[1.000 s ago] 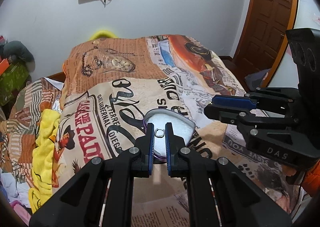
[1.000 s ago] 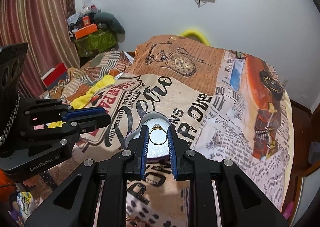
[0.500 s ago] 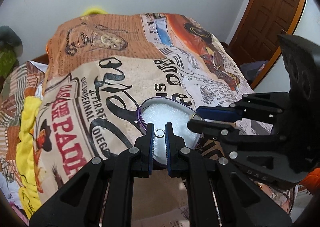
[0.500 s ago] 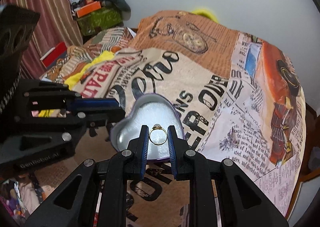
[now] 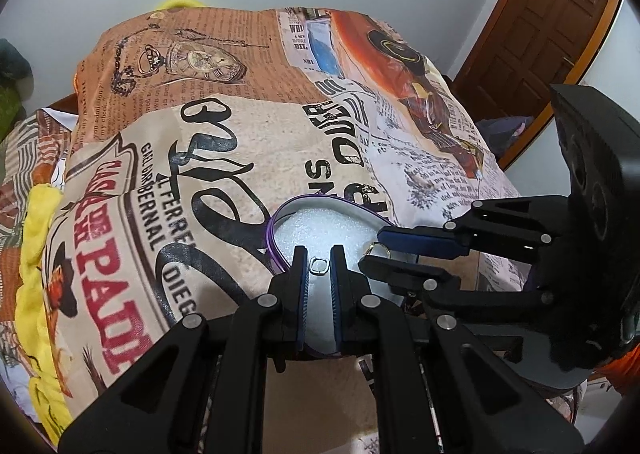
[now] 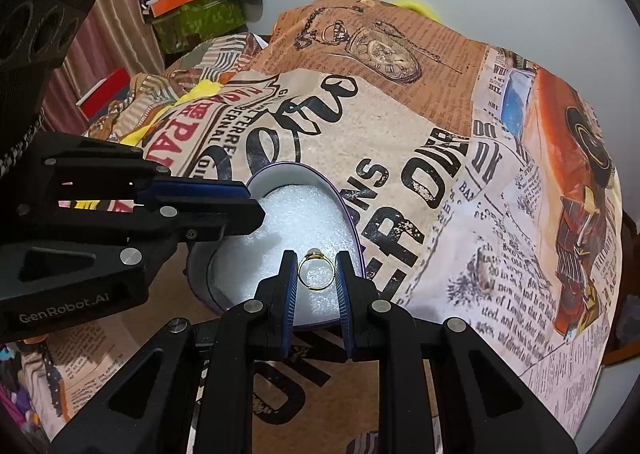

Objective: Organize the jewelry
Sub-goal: 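Open the right gripper to drop the ring into the tin, then withdraw, then lower the right gripper onto the jewelry pile and grasp a silver charm, then lift the charm with the right gripper and carry it over the tin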

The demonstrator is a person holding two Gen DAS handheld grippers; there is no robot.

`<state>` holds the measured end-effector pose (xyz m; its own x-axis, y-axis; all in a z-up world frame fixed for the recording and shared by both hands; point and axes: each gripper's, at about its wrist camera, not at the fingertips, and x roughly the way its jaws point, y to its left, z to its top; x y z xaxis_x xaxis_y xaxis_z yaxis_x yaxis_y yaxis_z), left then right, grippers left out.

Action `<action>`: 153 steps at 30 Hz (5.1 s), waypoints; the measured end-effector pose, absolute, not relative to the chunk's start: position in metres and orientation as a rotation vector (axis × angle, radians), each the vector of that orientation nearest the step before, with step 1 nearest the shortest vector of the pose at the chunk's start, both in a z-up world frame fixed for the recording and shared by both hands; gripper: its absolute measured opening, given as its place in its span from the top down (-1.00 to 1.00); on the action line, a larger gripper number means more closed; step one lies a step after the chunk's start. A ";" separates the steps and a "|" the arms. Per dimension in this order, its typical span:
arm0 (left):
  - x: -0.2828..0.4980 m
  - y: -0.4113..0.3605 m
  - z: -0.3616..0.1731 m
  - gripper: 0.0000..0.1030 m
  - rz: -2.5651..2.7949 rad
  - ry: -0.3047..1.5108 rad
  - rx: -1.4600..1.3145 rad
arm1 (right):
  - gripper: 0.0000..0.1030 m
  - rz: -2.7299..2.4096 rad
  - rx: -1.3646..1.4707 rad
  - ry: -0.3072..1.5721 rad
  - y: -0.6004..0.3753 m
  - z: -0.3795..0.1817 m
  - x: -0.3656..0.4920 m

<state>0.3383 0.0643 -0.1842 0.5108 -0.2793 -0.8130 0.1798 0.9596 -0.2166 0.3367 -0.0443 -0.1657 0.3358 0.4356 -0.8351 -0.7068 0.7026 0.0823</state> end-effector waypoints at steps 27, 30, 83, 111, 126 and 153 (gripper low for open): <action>0.315 0.079 -0.162 0.59 -0.183 0.949 -0.046 | 0.45 0.729 -0.370 0.940 -0.045 -0.156 0.328; 0.309 0.080 -0.157 0.59 -0.174 0.943 -0.046 | 0.41 0.722 -0.367 0.925 -0.047 -0.149 0.325; 0.184 0.022 -0.179 0.32 -0.206 0.998 -0.036 | 0.41 0.657 -0.163 0.982 -0.154 -0.134 0.199; 0.211 0.017 -0.196 0.56 -0.298 0.993 -0.150 | 0.74 0.749 -0.189 1.027 -0.117 -0.161 0.215; 0.199 0.021 -0.178 0.89 -0.269 0.939 -0.130 | 0.90 0.746 -0.142 0.991 -0.123 -0.145 0.215; 0.184 0.035 -0.163 0.89 -0.242 0.889 -0.126 | 0.63 0.724 -0.216 1.026 -0.106 -0.157 0.226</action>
